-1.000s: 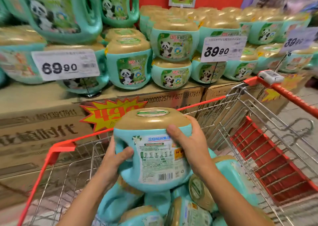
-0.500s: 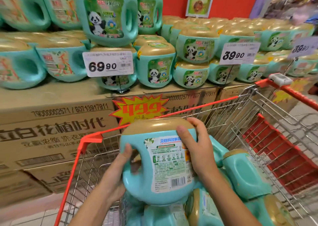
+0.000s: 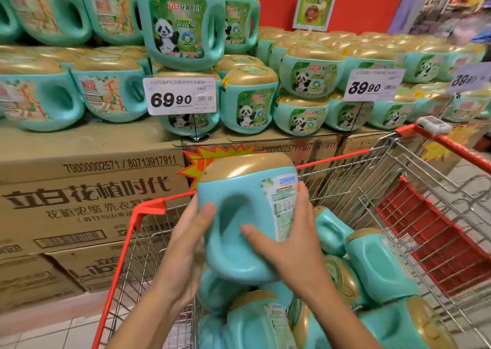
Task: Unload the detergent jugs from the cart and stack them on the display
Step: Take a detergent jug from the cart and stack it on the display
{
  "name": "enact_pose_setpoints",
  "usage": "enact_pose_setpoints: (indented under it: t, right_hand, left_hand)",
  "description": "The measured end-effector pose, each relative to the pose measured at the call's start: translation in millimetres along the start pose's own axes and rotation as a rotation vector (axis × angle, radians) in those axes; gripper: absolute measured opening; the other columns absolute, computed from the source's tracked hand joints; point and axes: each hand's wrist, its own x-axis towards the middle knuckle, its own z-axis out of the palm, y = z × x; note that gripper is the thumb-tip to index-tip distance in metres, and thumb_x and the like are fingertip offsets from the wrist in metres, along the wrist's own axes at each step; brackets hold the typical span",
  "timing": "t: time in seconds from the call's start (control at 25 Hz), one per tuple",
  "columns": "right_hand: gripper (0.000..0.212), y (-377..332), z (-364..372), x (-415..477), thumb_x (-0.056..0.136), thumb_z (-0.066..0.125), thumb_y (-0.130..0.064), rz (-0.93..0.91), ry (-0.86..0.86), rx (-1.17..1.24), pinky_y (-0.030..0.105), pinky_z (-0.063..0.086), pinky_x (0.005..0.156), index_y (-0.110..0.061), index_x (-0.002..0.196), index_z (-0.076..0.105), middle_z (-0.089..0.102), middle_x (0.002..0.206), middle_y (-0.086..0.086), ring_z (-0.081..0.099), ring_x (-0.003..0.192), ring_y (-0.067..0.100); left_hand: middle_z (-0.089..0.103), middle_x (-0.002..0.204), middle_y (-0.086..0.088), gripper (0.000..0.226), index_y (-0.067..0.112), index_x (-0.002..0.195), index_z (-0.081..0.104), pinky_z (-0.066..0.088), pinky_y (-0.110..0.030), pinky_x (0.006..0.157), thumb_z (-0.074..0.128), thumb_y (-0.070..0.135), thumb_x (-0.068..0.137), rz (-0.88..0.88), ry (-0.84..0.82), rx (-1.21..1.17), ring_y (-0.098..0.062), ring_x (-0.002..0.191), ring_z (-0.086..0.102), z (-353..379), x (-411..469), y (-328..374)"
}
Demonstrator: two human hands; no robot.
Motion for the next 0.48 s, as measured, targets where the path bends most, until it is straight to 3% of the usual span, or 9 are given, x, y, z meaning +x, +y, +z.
enact_pose_setpoints:
  t: [0.12, 0.2, 0.32, 0.4, 0.48]
  right_hand:
    - [0.091, 15.6, -22.1, 18.3, 0.058, 0.077, -0.043, -0.025, -0.142, 0.663, 0.035, 0.052, 0.091, -0.027, 0.140, 0.043, 0.064, 0.127, 0.000, 0.060, 0.119, 0.025]
    - [0.074, 19.7, -18.1, 16.2, 0.066, 0.075, -0.036, -0.047, -0.274, 0.793, 0.036, 0.053, 0.086, -0.024, 0.135, 0.050, 0.066, 0.124, 0.007, 0.063, 0.114, 0.030]
    - [0.068, 13.7, -15.4, 11.1, 0.069, 0.071, -0.041, 0.016, -0.308, 0.738, 0.033, 0.053, 0.090, -0.026, 0.133, 0.053, 0.065, 0.126, -0.001, 0.062, 0.116, 0.021]
    - [0.062, 7.5, -28.0, 15.6, 0.069, 0.062, -0.057, -0.040, -0.239, 0.516, 0.030, 0.045, 0.103, -0.034, 0.127, 0.057, 0.058, 0.129, -0.016, 0.053, 0.123, 0.004]
    - [0.052, 1.0, -37.7, 16.4, 0.072, 0.057, -0.064, -0.071, -0.191, 0.485, 0.022, 0.046, 0.098, -0.039, 0.118, 0.063, 0.061, 0.124, -0.019, 0.055, 0.119, 0.000]
  left_hand:
    - [0.067, 0.125, -0.008, 0.105, 0.028, 0.135, 0.054, 0.054, -0.038, 0.087, 0.080, 0.074, 0.044, 0.026, -0.019, 0.126, -0.017, 0.103, 0.067, -0.7, 10.4, 3.0]
    - [0.069, 0.121, -0.009, 0.118, 0.019, 0.134, 0.055, 0.055, -0.041, 0.088, 0.091, 0.062, 0.031, -0.099, -0.056, -0.031, -0.021, 0.104, 0.069, 4.9, 14.9, -6.1]
    - [0.075, 0.105, -0.011, 0.090, 0.013, 0.101, 0.078, 0.060, -0.034, 0.068, 0.098, 0.049, 0.021, -0.243, -0.100, -0.312, -0.023, 0.091, 0.073, 13.4, 11.9, -20.7]
    - [0.071, 0.115, -0.013, 0.088, 0.013, 0.109, 0.075, 0.060, -0.035, 0.073, 0.095, 0.052, 0.032, -0.186, -0.055, -0.323, -0.026, 0.100, 0.071, 20.3, 8.9, -25.8]
    - [0.067, 0.125, -0.011, 0.102, 0.016, 0.130, 0.061, 0.059, -0.038, 0.081, 0.092, 0.053, 0.041, -0.057, 0.087, -0.199, -0.027, 0.110, 0.067, 26.2, 11.5, -30.3]
